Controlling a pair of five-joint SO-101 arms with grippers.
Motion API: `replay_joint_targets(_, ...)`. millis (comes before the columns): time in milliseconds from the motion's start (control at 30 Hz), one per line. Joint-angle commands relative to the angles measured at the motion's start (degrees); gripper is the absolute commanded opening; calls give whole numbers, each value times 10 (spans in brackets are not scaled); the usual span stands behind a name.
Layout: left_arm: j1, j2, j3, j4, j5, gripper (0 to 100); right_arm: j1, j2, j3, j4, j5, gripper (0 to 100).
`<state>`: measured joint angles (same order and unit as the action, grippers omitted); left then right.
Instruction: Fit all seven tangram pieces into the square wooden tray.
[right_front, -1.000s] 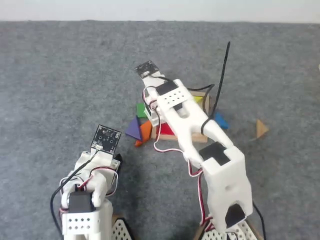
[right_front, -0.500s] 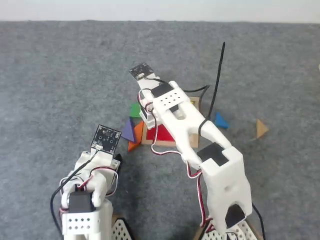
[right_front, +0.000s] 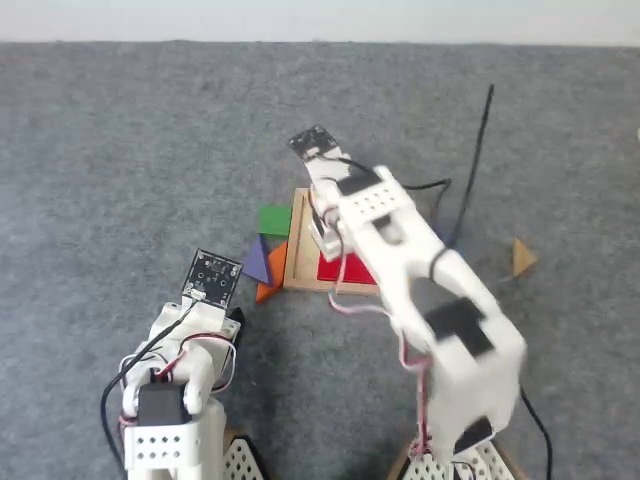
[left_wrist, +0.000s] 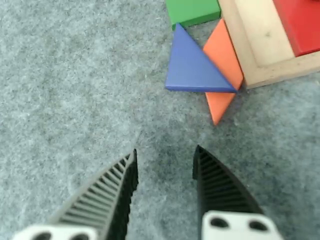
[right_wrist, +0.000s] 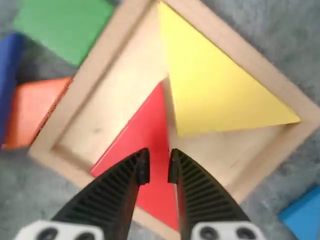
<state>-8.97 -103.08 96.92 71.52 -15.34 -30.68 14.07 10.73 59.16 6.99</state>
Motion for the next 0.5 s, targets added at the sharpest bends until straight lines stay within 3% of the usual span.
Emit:
replay_joint_targets(0,-4,-7,-5,4,-4,170,1,-176,165,-92,55,123)
replay_joint_targets(167,-4,-7,-5,4,-4,170,28,-284,324,-146,112,158)
replay_joint_targets(467,-4,-7,-5,4,-4,170,50,-239,345,-153,184,158)
